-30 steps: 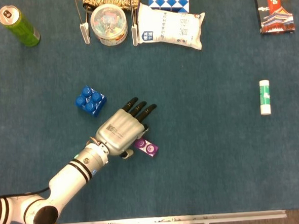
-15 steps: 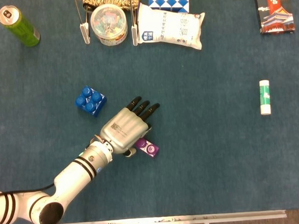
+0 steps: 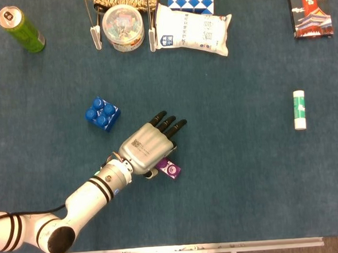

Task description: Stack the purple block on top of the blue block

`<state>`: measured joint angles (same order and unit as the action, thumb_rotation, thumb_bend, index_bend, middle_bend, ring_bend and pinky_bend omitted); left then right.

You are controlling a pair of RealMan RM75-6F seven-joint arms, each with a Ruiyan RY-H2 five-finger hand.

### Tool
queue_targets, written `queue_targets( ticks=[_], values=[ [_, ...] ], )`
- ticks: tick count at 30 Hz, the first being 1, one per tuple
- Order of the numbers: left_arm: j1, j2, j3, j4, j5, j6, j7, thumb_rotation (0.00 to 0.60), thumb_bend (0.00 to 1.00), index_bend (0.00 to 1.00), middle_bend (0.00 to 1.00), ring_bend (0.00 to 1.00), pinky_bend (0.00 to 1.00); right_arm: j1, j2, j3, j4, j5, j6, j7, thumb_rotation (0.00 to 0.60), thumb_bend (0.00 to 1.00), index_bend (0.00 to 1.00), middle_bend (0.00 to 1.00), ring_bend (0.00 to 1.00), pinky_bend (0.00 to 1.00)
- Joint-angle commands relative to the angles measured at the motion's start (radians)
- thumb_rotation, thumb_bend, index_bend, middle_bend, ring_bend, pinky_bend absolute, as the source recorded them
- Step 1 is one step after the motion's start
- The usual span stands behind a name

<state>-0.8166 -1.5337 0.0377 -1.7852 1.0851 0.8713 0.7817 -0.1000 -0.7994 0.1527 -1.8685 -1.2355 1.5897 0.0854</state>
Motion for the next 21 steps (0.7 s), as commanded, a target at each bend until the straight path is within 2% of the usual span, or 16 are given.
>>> queue_targets(
  ticks=[1, 21],
  values=[
    [-0.006, 0.001, 0.002, -0.001, -0.004, 0.0, 0.004, 0.6, 0.18, 0.48, 0.0, 0.0, 0.03, 0.0, 0.001, -0.001, 0.0, 0.0, -0.001, 0.001, 0.6, 0.0, 0.3, 0.28, 0.15, 0.24],
    [-0.062, 0.008, 0.023, 0.017, 0.01, -0.031, -0.007, 0.6, 0.18, 0.47, 0.0, 0.0, 0.03, 0.007, 0.002, -0.002, -0.001, 0.004, -0.023, -0.004, 0.6, 0.0, 0.3, 0.28, 0.15, 0.24]
  ],
)
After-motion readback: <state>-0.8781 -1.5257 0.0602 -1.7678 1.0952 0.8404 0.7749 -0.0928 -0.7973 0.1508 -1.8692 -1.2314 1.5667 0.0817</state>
